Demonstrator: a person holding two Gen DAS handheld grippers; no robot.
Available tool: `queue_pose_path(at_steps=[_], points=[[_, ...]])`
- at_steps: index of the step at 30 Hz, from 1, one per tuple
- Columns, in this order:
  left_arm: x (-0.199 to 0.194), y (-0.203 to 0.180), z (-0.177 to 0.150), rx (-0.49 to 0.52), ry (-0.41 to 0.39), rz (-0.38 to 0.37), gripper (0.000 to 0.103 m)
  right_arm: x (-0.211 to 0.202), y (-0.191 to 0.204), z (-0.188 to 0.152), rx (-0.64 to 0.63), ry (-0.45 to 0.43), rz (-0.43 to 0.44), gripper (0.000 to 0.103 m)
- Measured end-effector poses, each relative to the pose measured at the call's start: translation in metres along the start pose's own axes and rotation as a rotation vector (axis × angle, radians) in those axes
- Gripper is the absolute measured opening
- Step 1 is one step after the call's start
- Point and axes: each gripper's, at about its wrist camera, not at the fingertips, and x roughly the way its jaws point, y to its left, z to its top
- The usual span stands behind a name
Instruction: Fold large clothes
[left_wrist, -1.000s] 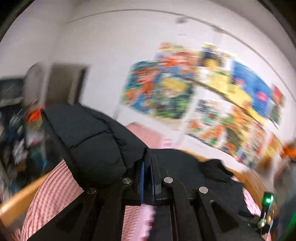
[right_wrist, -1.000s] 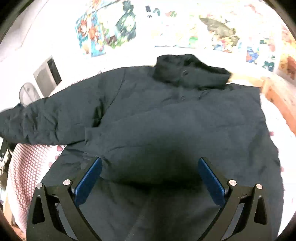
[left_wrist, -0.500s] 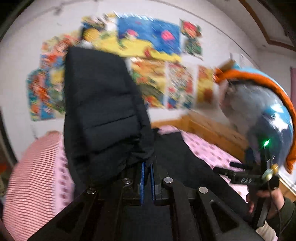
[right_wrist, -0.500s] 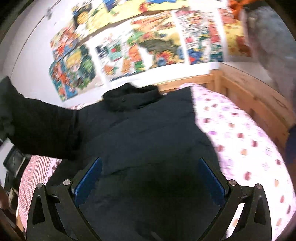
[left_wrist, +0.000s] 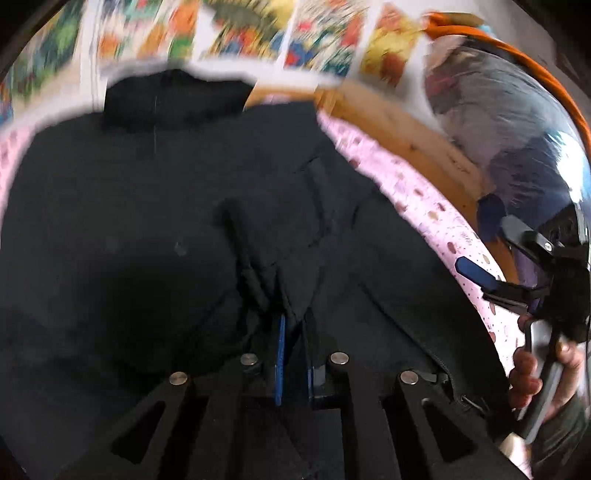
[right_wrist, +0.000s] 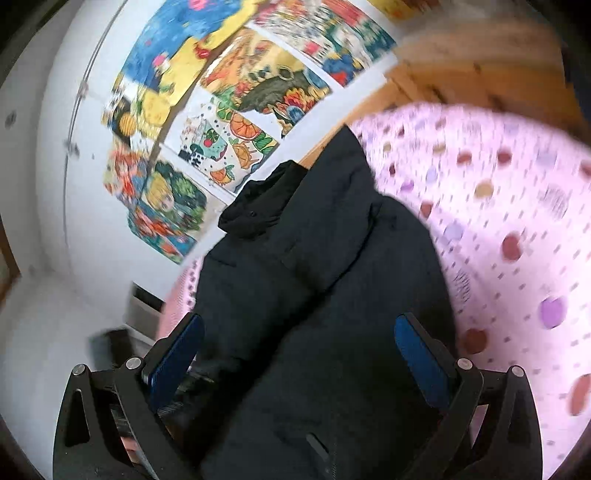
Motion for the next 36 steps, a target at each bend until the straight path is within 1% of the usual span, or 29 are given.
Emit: queue_pose_path(at_steps=[2, 4, 5, 6, 7, 8, 9, 10, 12, 15, 17, 18, 20, 21, 22, 24, 25, 26, 27, 29, 33, 36], points=[[0.006, 0.009, -0.004, -0.037, 0.032, -0.02, 0.013, 0.017, 0.0, -0.006, 0.007, 0.034, 0.004, 0.101], [0.007, 0.013, -0.01, -0.053, 0.053, -0.031, 0.016, 0.032, 0.0, -0.012, 0.014, 0.071, 0.016, 0.101], [0.007, 0.014, -0.011, -0.052, 0.059, -0.041, 0.024, 0.04, 0.002, -0.014, 0.008, 0.087, 0.012, 0.101], [0.003, 0.014, -0.015, -0.047, 0.063, -0.058, 0.04, 0.048, 0.006, -0.015, -0.006, 0.104, 0.006, 0.101], [-0.001, 0.015, -0.016, -0.045, 0.06, -0.071, 0.051, 0.05, 0.01, -0.017, -0.018, 0.113, 0.007, 0.101], [-0.007, 0.016, -0.018, -0.043, 0.045, -0.088, 0.071, 0.057, 0.014, -0.019, -0.03, 0.125, 0.005, 0.101], [-0.016, 0.016, -0.022, -0.038, 0.017, -0.103, 0.076, 0.062, 0.018, -0.019, -0.04, 0.139, 0.005, 0.101], [-0.024, 0.017, -0.025, -0.024, -0.004, -0.097, 0.076, 0.063, 0.02, -0.019, -0.044, 0.149, 0.001, 0.102], [-0.035, 0.018, -0.027, -0.003, -0.017, -0.053, 0.076, 0.073, 0.024, -0.022, -0.058, 0.179, -0.045, 0.102], [-0.057, 0.033, -0.03, -0.012, -0.055, 0.001, 0.076, 0.081, 0.026, -0.022, -0.063, 0.205, -0.096, 0.102], [-0.072, 0.051, -0.028, -0.052, -0.088, 0.071, 0.077, 0.083, 0.025, -0.023, -0.072, 0.215, -0.142, 0.101], [-0.078, 0.063, -0.028, -0.079, -0.095, 0.132, 0.077, 0.083, 0.027, -0.024, -0.082, 0.217, -0.162, 0.1], [-0.088, 0.083, -0.025, -0.124, -0.086, 0.251, 0.077, 0.086, 0.036, -0.026, -0.134, 0.228, -0.232, 0.092], [-0.094, 0.095, -0.025, -0.148, -0.091, 0.293, 0.077, 0.087, 0.04, -0.026, -0.16, 0.233, -0.25, 0.076], [-0.097, 0.103, -0.025, -0.161, -0.099, 0.306, 0.077, 0.089, 0.047, -0.027, -0.189, 0.235, -0.275, 0.054], [-0.106, 0.118, -0.025, -0.196, -0.119, 0.32, 0.077, 0.09, 0.055, -0.028, -0.215, 0.243, -0.294, 0.027], [-0.112, 0.126, -0.024, -0.215, -0.134, 0.327, 0.077, 0.09, 0.059, -0.026, -0.236, 0.237, -0.31, 0.017], [-0.113, 0.129, -0.022, -0.223, -0.145, 0.33, 0.077, 0.088, 0.063, -0.025, -0.263, 0.228, -0.318, 0.012], [-0.114, 0.134, -0.02, -0.23, -0.159, 0.334, 0.077, 0.086, 0.071, -0.02, -0.306, 0.207, -0.322, 0.007], [-0.116, 0.143, -0.011, -0.236, -0.19, 0.344, 0.077, 0.08, 0.083, -0.008, -0.367, 0.172, -0.334, 0.005], [-0.107, 0.151, 0.01, -0.237, -0.216, 0.381, 0.077, 0.075, 0.11, 0.03, -0.512, 0.059, -0.404, 0.005], [-0.09, 0.151, 0.027, -0.222, -0.207, 0.39, 0.077, 0.082, 0.114, 0.055, -0.552, 0.035, -0.446, 0.005]])
